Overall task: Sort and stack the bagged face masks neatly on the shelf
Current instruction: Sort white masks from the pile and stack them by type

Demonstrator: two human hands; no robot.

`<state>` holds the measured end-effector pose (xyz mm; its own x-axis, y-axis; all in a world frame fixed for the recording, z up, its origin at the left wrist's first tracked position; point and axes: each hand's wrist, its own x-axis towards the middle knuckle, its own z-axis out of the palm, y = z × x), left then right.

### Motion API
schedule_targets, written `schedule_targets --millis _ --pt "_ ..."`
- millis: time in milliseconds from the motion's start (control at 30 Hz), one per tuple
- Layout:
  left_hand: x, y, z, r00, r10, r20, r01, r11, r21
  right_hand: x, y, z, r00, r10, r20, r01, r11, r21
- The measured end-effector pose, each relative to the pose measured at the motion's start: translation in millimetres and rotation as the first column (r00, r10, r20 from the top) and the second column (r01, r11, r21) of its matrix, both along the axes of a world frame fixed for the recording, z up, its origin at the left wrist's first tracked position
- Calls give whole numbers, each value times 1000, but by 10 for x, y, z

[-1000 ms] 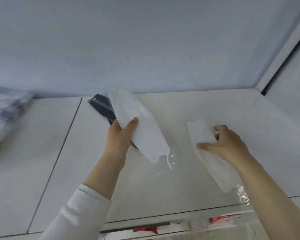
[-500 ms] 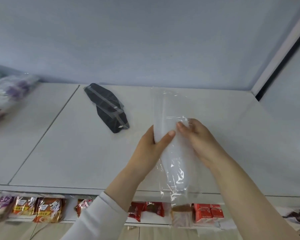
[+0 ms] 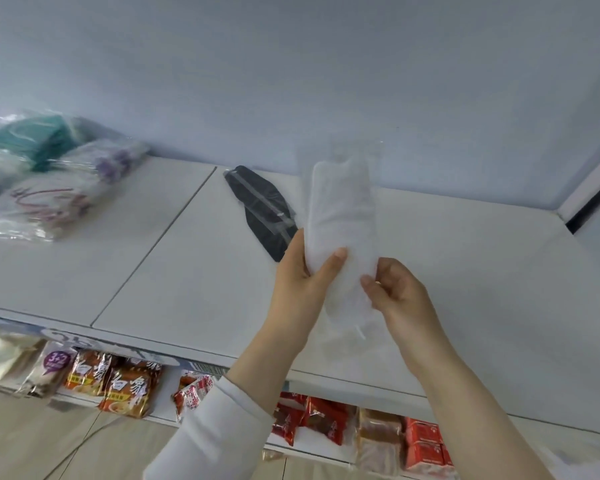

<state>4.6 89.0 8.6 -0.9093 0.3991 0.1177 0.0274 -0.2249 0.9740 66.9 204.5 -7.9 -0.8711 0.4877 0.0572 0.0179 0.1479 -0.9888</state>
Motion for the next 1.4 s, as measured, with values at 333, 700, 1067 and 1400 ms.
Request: schedule_targets --millis 333,700,1067,1400 --pt "-4 -892 -45 972 165 170 -193 968 161 43 -647 -46 918 376 128 -380 925 3" --pt "886 -2938 -978 685 676 270 -653 735 -182 445 -2175 -1084 523 744 415 -749 634 -191" --pt "1791 -5303 -1782 301 792 531 -837 487 -250 601 -4454 -1722 162 761 628 -811 466 -355" --pt "1755 -6969 -2107 117 735 668 -892 374 -255 197 -6189 -2074 76 747 660 -842 402 -359"
